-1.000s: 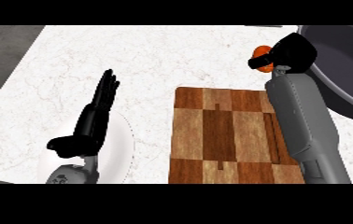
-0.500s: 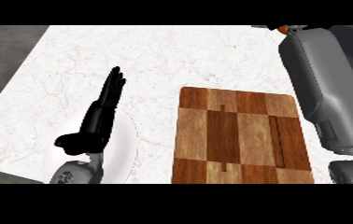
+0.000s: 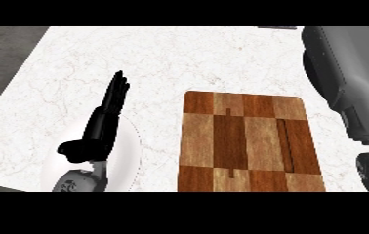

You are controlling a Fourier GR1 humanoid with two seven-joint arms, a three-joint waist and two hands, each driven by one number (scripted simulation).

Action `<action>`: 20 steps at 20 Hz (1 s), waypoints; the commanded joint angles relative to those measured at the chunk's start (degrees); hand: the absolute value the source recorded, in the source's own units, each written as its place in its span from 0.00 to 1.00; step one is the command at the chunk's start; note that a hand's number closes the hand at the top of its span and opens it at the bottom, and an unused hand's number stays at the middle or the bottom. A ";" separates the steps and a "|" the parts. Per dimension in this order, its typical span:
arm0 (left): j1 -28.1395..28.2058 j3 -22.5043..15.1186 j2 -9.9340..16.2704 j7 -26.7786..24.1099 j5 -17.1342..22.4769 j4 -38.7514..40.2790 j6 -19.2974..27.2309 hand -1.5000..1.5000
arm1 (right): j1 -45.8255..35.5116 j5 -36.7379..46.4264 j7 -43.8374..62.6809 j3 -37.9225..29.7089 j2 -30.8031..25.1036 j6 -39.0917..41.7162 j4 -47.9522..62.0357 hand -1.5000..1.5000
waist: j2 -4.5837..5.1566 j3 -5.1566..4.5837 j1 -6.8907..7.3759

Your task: Pick the squash from the cutting board and place it in the pot

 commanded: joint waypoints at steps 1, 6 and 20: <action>0.81 0.61 0.34 0.27 0.43 0.14 -0.16 0.50 | -2.48 3.35 11.91 -0.87 -0.13 -1.83 3.94 1.00 | -0.54 0.01 -1.29; 0.28 2.01 0.74 0.18 0.72 -0.23 0.20 0.50 | -0.26 3.93 11.57 -4.23 -2.74 -6.33 6.48 1.00 | -0.56 0.15 -2.59; 2.54 4.80 1.46 0.15 1.62 -0.22 0.60 0.50 | 5.02 1.75 5.40 -12.52 -5.78 -13.25 10.80 1.00 | -1.76 0.20 -5.77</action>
